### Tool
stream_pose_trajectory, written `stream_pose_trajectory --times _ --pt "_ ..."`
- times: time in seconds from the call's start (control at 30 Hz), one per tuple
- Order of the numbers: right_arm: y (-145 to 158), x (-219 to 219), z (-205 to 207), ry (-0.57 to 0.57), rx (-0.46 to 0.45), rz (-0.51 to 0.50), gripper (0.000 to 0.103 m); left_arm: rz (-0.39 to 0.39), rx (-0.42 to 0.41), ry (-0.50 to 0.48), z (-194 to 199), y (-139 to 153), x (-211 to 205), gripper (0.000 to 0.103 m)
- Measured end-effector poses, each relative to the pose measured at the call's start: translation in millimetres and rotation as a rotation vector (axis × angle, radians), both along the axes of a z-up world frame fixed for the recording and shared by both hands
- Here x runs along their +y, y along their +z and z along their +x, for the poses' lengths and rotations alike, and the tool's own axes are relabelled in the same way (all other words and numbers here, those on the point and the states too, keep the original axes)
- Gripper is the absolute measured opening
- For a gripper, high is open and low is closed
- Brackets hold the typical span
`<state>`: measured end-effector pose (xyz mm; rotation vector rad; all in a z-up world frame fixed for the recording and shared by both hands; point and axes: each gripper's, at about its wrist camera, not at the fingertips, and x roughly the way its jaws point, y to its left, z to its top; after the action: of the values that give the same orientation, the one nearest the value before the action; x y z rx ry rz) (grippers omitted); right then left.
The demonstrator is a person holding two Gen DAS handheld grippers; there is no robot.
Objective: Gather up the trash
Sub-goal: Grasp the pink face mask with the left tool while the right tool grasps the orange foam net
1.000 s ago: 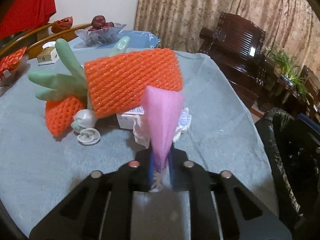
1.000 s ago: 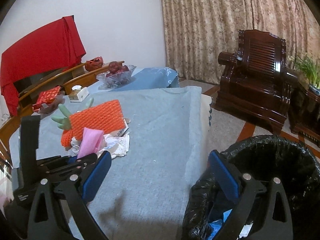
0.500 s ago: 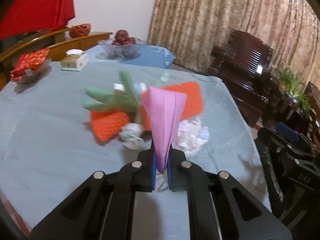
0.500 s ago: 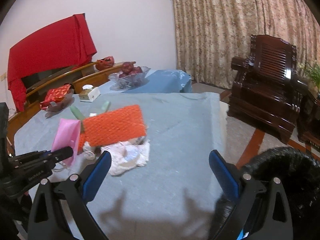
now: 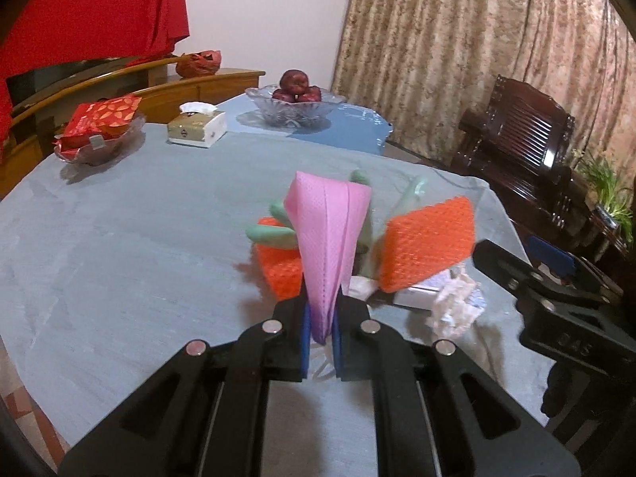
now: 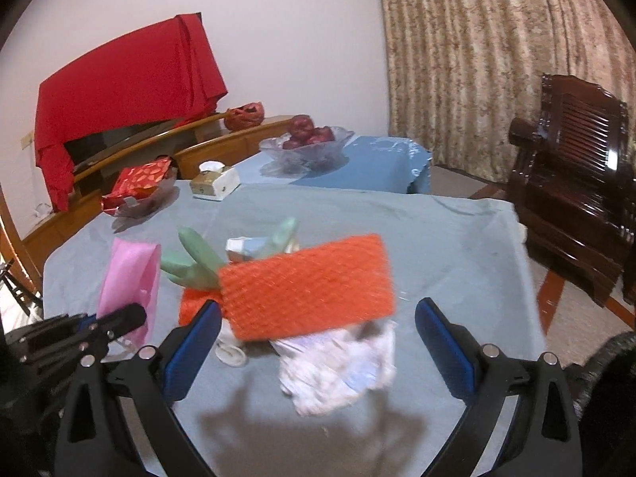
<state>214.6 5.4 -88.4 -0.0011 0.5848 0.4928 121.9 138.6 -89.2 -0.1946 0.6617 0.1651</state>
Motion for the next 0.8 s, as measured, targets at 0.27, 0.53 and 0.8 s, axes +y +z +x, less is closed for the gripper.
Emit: stream_pose_trajectory --times 0.27,0.53,0.8 --pt "-23 23 29 0.004 0.056 -0.057 0.096 -0.009 0.011 0.018 8 -7 16 0.008" --pt "-43 31 48 0.047 0.132 -0.060 0.089 -0.022 0.021 0.026 11 -13 21 0.008" --pt "-43 32 46 0.129 0.158 -0.020 0.039 -0.022 0.028 0.024 11 -13 16 0.008"
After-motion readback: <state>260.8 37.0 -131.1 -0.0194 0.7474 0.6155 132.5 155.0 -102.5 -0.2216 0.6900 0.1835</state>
